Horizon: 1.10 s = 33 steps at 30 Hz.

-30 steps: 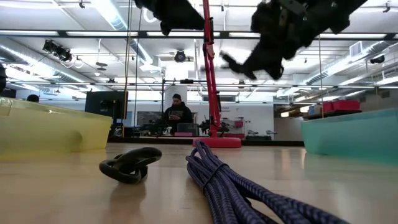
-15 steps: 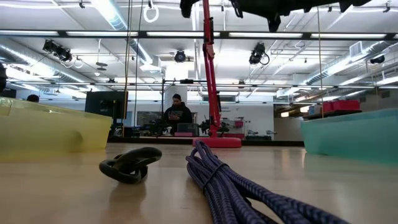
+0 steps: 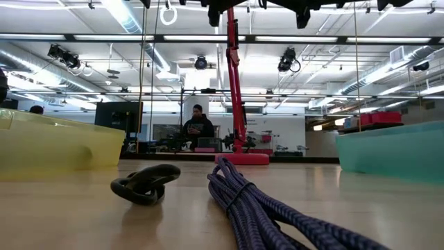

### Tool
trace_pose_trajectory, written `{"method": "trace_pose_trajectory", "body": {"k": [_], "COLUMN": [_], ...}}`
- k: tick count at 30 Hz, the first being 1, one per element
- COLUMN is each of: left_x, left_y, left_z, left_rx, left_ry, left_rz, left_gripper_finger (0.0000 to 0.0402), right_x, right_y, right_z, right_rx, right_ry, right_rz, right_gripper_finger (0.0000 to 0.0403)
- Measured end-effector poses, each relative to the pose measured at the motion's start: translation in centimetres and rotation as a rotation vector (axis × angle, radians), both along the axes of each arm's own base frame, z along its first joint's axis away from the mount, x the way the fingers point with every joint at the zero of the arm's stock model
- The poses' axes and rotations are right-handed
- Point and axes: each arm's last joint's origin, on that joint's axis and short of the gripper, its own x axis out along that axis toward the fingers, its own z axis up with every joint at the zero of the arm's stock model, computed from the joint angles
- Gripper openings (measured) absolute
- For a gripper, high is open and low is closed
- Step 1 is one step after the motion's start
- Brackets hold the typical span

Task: Pick & Place USB Port
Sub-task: Put the black USB cable into the yellow transparent bin

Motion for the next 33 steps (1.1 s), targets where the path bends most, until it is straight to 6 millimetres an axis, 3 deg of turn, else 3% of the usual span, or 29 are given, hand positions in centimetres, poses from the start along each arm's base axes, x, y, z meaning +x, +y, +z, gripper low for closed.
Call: {"method": "trace_pose_trajectory", "body": {"k": [33], "left_x": [0.0], "left_y": [1.0], "left_z": [0.3], "left_rx": [-0.027], "left_ry": [-0.026], "left_rz": [0.047], "left_gripper_finger": [0.0099], "right_x": [-0.4], "right_y": [0.2], "right_z": [0.8], "right_rx": [-0.153], "right_ry": [-0.050], "right_rz": [-0.057], "right_gripper_finger": [0.0000]}}
